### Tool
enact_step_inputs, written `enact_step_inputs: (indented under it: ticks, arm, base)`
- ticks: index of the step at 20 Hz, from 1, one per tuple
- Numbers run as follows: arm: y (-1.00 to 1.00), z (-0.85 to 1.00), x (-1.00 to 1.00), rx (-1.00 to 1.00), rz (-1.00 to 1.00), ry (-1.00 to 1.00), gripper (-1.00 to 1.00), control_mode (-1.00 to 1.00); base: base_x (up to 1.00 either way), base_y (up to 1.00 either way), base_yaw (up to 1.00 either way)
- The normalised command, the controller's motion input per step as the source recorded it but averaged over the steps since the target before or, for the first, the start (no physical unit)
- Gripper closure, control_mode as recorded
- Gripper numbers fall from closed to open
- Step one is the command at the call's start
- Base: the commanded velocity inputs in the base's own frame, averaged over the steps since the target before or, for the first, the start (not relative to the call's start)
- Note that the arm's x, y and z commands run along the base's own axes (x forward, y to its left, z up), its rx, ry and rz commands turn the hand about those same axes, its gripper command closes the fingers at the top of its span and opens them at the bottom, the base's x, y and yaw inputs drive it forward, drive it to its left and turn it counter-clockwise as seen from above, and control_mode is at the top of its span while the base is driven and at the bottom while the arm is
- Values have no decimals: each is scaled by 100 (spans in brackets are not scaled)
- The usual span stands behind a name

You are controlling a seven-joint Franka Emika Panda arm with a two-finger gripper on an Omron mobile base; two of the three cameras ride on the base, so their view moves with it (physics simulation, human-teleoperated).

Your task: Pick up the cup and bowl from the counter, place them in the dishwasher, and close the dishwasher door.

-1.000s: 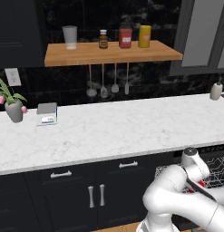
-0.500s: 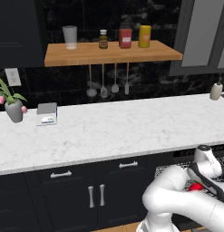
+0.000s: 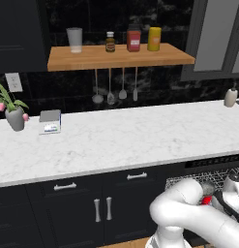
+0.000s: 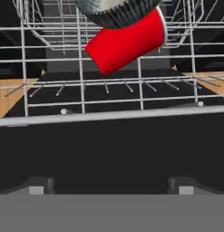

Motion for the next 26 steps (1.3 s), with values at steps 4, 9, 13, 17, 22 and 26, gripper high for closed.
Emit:
enact_step_inputs:
  ticks: [4,9,13,17,22,26]
  arm:
    - [0,-37,8,4,4,0,-100,-100]
    - [0,-50,32,0,0,0,-100,-100]
    - [4,-51,56,0,0,0,-100,-100]
    - [1,-30,75,0,0,0,-100,-100]
    - [0,-4,86,0,-3,-3,-100,-100]
    - [0,22,86,1,-5,-7,-100,-100]
  base:
    - [0,0,0]
    - [0,0,0]
    - [0,0,0]
    - [0,0,0]
    - [0,0,0]
    - [0,0,0]
